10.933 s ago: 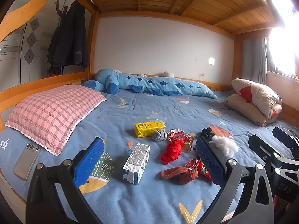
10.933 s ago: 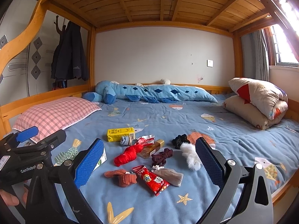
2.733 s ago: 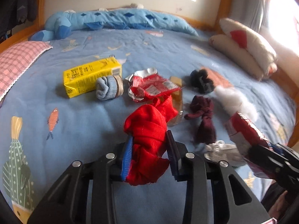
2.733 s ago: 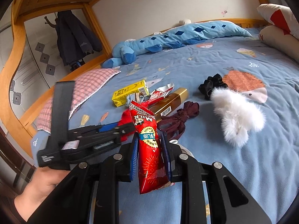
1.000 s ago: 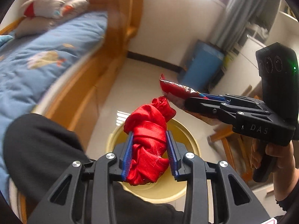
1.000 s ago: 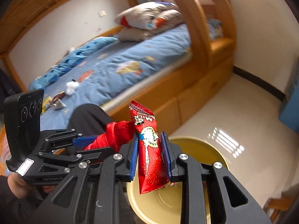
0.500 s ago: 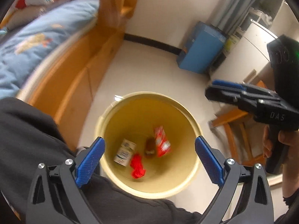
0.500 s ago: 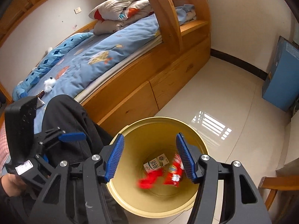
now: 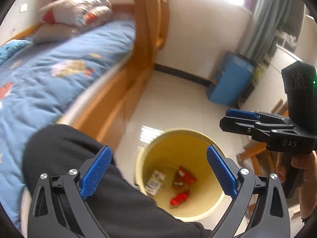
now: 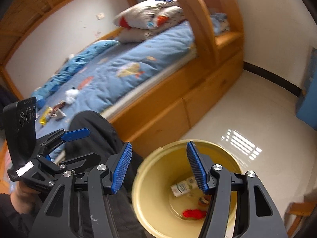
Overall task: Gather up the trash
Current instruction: 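Move both open tools back over the bed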
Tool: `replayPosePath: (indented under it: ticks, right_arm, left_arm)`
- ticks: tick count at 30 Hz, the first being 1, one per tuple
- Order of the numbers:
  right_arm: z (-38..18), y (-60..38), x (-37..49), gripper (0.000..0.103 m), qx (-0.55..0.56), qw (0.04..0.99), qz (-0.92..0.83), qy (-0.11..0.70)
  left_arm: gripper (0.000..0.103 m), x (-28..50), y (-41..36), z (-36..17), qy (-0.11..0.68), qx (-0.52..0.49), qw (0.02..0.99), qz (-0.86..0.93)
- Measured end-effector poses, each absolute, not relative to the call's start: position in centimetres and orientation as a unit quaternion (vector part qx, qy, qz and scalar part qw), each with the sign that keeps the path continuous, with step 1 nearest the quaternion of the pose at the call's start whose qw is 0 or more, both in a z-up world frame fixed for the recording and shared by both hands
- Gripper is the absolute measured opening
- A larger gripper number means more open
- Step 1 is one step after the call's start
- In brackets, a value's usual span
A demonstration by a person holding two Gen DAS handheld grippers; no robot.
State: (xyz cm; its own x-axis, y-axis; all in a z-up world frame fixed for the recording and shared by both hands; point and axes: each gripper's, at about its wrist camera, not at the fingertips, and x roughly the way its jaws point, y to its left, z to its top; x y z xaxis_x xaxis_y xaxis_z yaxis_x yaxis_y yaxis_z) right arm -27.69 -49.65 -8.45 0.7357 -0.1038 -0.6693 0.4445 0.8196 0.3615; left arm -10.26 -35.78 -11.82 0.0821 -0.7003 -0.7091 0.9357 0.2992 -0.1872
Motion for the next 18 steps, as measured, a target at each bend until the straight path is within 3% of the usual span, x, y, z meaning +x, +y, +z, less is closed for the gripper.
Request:
replayPosePath:
  ticks: [18]
  right_arm:
    - [-2.6, -38.5, -5.8, 0.057, 0.169, 0.953, 0.105, 0.230]
  left_arm:
    - [0.099, 2.8, -17.5, -4.2, 0.265, 0.027, 0.915, -0.303]
